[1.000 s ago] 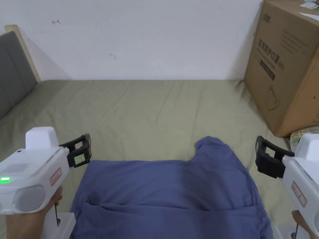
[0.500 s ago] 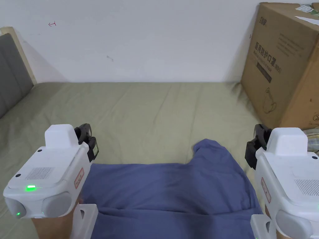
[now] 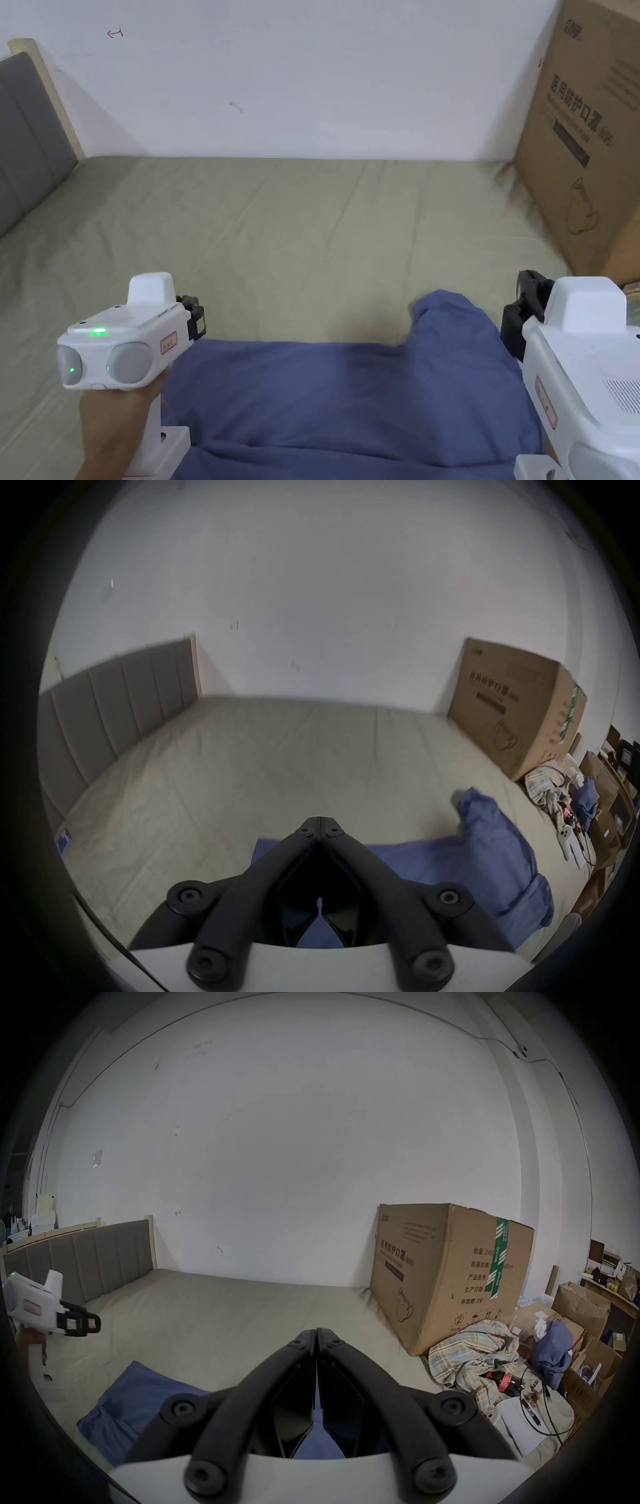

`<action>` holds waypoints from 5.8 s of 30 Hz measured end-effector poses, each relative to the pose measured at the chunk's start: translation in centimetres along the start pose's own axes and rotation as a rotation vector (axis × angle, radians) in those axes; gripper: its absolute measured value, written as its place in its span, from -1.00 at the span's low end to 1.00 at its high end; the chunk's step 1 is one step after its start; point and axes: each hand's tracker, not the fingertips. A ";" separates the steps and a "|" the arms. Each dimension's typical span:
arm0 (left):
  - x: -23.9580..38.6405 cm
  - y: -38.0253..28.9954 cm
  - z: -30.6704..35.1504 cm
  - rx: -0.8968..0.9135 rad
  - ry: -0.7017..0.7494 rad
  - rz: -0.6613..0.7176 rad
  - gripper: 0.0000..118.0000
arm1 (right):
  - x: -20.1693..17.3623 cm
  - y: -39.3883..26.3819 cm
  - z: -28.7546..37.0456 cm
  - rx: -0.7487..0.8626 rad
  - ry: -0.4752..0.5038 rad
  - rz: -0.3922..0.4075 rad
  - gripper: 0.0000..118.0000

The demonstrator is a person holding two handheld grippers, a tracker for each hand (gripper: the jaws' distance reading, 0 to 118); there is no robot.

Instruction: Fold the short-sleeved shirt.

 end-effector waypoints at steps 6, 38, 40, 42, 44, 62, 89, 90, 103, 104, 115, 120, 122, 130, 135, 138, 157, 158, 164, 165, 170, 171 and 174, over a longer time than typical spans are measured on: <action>-3.7 0.1 -9.4 -0.197 0.041 0.014 -0.98 | -0.6 -1.8 -3.5 -0.079 -0.016 0.013 -0.99; -3.4 0.1 -12.3 -0.353 -0.009 -0.021 -0.94 | 10.1 -13.4 -23.0 -0.655 -0.033 -0.159 0.59; -3.5 0.5 -11.5 -0.343 -0.016 -0.027 -0.94 | 10.3 -15.1 -25.3 -0.707 -0.007 -0.107 0.59; -3.7 0.8 -10.9 -0.335 -0.021 -0.038 -0.94 | 10.4 -16.7 -27.5 -0.786 0.002 -0.076 0.59; -3.8 0.8 -10.5 -0.336 -0.026 -0.033 -0.94 | 10.1 -17.8 -28.8 -0.822 0.015 -0.078 0.57; -5.2 -1.1 -6.4 -0.325 0.016 0.018 -0.94 | 9.0 -11.5 -17.7 -0.639 0.127 -0.072 -0.98; -7.4 -17.7 6.0 -0.434 0.063 0.030 -0.94 | 9.8 -22.8 5.4 -0.728 0.099 -0.259 -0.98; -7.4 -18.2 5.9 -0.439 0.066 0.030 -0.94 | 9.7 -23.4 5.3 -0.733 0.090 -0.268 -0.98; -5.7 -13.7 10.6 -0.215 0.042 0.083 0.63 | 8.9 -15.0 7.8 -0.508 -0.030 -0.203 0.49; -5.4 -12.6 11.7 -0.168 0.025 0.091 0.63 | 8.8 -13.5 8.2 -0.461 -0.031 -0.194 0.49; 0.2 -2.3 19.0 0.358 0.043 -0.009 0.63 | 3.4 -0.5 10.0 -0.017 -0.019 -0.075 0.49; 2.2 -1.2 20.1 0.493 0.083 -0.001 0.61 | 0.5 1.7 10.4 0.105 -0.041 0.003 0.48; 3.0 -1.3 20.5 0.544 0.111 -0.034 0.55 | -0.4 2.1 10.4 0.122 -0.056 0.014 0.45; 4.1 -2.0 20.3 0.554 0.062 -0.061 -0.99 | -1.6 2.0 10.2 0.154 -0.099 0.035 -0.97; 4.1 -2.2 20.0 0.526 0.032 -0.072 -1.00 | -1.6 1.7 10.1 0.151 -0.080 0.031 -0.98; 3.7 -2.3 19.4 0.487 0.024 -0.093 -1.00 | -1.6 1.6 10.0 0.144 -0.068 0.020 -0.98; -14.4 -10.9 6.7 -0.258 -0.372 0.416 -1.00 | -3.7 0.1 7.6 0.060 -0.031 0.043 -0.98; -15.3 -11.5 6.0 -0.291 -0.363 0.434 -1.00 | -4.0 -0.1 7.5 0.056 -0.025 0.045 -0.98; -17.9 -14.4 3.3 -0.396 -0.288 0.480 0.00 | -5.5 -1.1 6.1 0.010 -0.001 0.066 -0.98; -18.0 -14.7 2.9 -0.411 -0.258 0.485 0.34 | -5.7 -1.3 5.9 0.006 0.008 0.067 -0.98; -19.9 -15.9 0.6 -0.431 -0.303 0.540 0.59 | -6.7 -1.7 5.2 -0.013 0.039 0.096 -0.98; -19.9 -16.1 0.2 -0.442 -0.319 0.560 0.54 | -6.7 -1.7 5.0 -0.019 0.044 0.099 -0.98; -19.5 -16.7 -1.0 -0.457 -0.323 0.531 0.12 | -6.6 -1.9 4.8 -0.031 0.041 0.107 -0.98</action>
